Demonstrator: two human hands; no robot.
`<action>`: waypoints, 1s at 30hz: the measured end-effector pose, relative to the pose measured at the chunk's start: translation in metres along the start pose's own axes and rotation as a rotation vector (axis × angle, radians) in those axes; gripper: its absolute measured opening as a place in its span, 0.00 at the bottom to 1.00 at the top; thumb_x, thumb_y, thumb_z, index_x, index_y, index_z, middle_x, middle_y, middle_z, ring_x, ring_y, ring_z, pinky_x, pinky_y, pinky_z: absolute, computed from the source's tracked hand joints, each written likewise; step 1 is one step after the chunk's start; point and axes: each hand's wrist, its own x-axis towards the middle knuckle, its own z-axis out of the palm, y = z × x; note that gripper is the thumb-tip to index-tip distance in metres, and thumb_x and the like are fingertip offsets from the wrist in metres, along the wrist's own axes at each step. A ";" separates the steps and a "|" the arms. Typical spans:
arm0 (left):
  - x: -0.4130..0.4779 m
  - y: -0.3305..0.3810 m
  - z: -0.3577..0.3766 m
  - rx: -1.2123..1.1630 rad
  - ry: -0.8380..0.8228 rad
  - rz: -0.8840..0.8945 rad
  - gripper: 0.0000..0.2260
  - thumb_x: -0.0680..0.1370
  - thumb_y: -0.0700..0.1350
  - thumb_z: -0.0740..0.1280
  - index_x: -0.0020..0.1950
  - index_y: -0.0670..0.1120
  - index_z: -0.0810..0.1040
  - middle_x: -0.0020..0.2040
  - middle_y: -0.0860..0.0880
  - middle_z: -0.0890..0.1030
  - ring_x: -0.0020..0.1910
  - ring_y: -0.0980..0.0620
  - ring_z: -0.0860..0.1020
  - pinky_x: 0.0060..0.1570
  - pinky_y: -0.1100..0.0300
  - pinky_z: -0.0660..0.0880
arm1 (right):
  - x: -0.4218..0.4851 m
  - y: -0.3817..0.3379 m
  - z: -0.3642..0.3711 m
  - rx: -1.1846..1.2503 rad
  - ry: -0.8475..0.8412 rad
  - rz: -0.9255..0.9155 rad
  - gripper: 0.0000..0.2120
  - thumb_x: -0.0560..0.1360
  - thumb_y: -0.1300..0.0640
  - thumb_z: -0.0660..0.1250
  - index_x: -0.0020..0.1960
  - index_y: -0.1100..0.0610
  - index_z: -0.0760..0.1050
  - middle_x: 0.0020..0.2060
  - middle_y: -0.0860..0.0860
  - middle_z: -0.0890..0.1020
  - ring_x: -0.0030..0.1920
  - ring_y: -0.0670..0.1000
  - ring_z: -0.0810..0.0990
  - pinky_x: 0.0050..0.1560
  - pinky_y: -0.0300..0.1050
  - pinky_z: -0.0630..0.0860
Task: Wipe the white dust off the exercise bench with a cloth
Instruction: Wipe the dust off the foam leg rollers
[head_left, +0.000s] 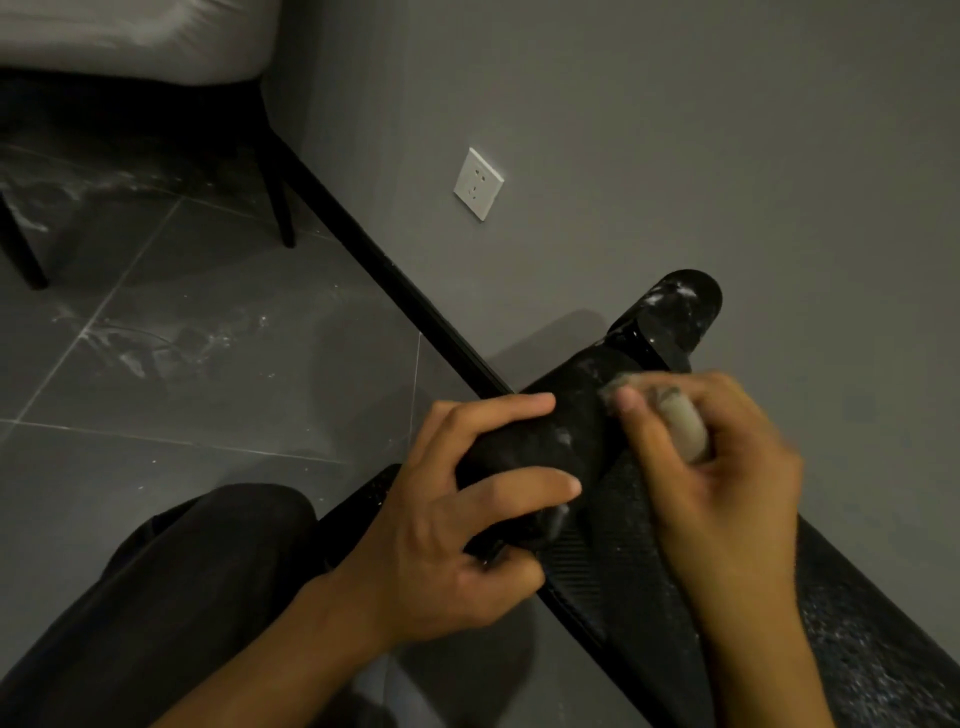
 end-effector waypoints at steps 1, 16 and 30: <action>0.000 0.001 0.000 0.022 0.001 0.002 0.25 0.66 0.38 0.69 0.62 0.54 0.75 0.72 0.46 0.69 0.62 0.42 0.74 0.61 0.57 0.71 | 0.003 0.006 -0.001 -0.045 0.047 0.039 0.04 0.77 0.51 0.69 0.50 0.49 0.82 0.46 0.43 0.82 0.48 0.45 0.81 0.48 0.45 0.79; -0.004 -0.008 -0.004 -0.063 0.009 -0.082 0.33 0.69 0.50 0.79 0.70 0.48 0.69 0.70 0.42 0.72 0.69 0.49 0.76 0.63 0.57 0.76 | -0.032 -0.010 0.014 0.110 0.015 -0.077 0.05 0.78 0.55 0.68 0.52 0.53 0.80 0.47 0.49 0.82 0.47 0.50 0.82 0.45 0.42 0.78; -0.008 -0.010 -0.007 -0.134 0.073 -0.164 0.30 0.76 0.67 0.69 0.65 0.45 0.70 0.61 0.52 0.75 0.62 0.57 0.78 0.58 0.65 0.75 | -0.056 -0.022 0.014 0.121 -0.158 -0.242 0.07 0.74 0.59 0.72 0.51 0.56 0.82 0.46 0.51 0.79 0.44 0.46 0.80 0.41 0.37 0.74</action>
